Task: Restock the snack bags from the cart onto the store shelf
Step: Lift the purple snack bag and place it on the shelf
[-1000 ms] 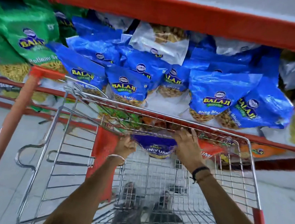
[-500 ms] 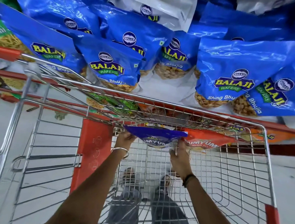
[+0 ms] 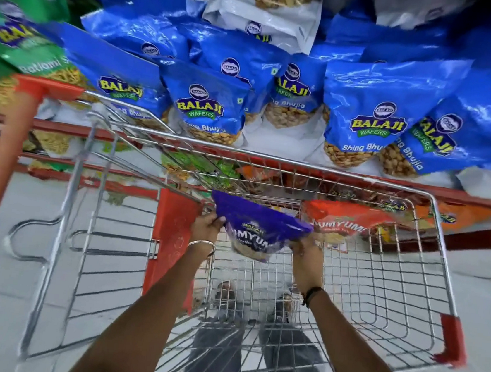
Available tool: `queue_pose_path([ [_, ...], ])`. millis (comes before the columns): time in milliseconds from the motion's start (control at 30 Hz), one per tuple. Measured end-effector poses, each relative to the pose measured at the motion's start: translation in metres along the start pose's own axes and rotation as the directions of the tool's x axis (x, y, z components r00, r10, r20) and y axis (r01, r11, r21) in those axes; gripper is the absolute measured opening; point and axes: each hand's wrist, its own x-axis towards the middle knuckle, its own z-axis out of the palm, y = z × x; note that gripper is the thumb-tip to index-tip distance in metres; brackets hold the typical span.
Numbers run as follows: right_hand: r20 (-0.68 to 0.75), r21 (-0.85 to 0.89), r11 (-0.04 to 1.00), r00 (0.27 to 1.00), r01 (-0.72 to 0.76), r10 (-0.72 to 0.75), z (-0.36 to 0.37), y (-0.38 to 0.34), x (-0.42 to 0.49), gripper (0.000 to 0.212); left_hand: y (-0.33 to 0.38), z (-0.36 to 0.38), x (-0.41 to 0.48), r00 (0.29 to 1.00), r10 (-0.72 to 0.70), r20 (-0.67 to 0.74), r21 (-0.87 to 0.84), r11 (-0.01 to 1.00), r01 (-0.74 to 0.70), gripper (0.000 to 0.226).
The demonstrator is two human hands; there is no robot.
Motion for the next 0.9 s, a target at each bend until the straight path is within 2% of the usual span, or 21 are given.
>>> queue_pose_path([
  [100, -0.024, 0.086, 0.995, 0.999, 0.051, -0.049, -0.020, -0.026, -0.021, 0.013, 0.038, -0.023, -0.030, 0.999, 0.039, -0.018, 0.022, 0.999, -0.039, 0.018],
  [167, -0.006, 0.099, 0.993, 0.998, 0.064, -0.064, -0.037, -0.044, -0.031, 0.018, 0.071, -0.036, -0.049, 0.998, 0.061, -0.010, 0.074, 0.995, -0.060, 0.021],
  [233, -0.029, 0.055, 0.992, 0.993, 0.117, -0.115, -0.057, -0.064, -0.042, 0.015, 0.104, -0.049, -0.069, 0.992, 0.123, 0.013, 0.018, 0.992, -0.123, 0.015],
  [300, -0.094, 0.092, 0.974, 0.976, 0.206, -0.197, -0.078, -0.089, -0.053, 0.009, 0.139, -0.060, -0.090, 0.977, 0.213, -0.003, 0.050, 0.976, -0.212, 0.016],
  [367, -0.152, 0.161, 0.949, 0.957, 0.272, -0.248, -0.097, -0.114, -0.059, 0.010, 0.172, -0.069, -0.107, 0.931, 0.364, -0.016, 0.104, 0.927, -0.361, 0.027],
  [467, -0.242, 0.159, 0.895, 0.895, 0.417, -0.374, -0.127, -0.157, -0.062, 0.012, 0.228, -0.083, -0.130, 0.918, 0.397, 0.017, 0.190, 0.900, -0.393, 0.029],
  [533, -0.282, 0.233, 0.851, 0.870, 0.470, -0.404, -0.145, -0.188, -0.060, 0.019, 0.270, -0.091, -0.148, 0.899, 0.438, 0.019, 0.231, 0.873, -0.430, 0.029],
  [633, -0.347, 0.305, 0.778, 0.825, 0.550, -0.447, -0.170, -0.231, -0.053, 0.027, 0.321, -0.103, -0.160, 0.799, 0.600, -0.042, 0.306, 0.769, -0.561, 0.030],
  [700, -0.392, 0.312, 0.718, 0.773, 0.622, -0.499, -0.187, -0.261, -0.046, 0.025, 0.354, -0.109, -0.163, 0.798, 0.599, -0.062, 0.228, 0.787, -0.573, 0.024],
  [800, -0.450, 0.293, 0.651, 0.702, 0.700, -0.552, -0.210, -0.311, -0.031, 0.007, 0.405, -0.117, -0.164, 0.795, 0.599, -0.089, 0.064, 0.800, -0.596, 0.017],
  [900, -0.524, 0.239, 0.608, 0.628, 0.757, -0.576, -0.230, -0.360, -0.013, 0.006, 0.460, -0.121, -0.171, 0.761, 0.637, -0.128, -0.016, 0.765, -0.643, 0.023],
])
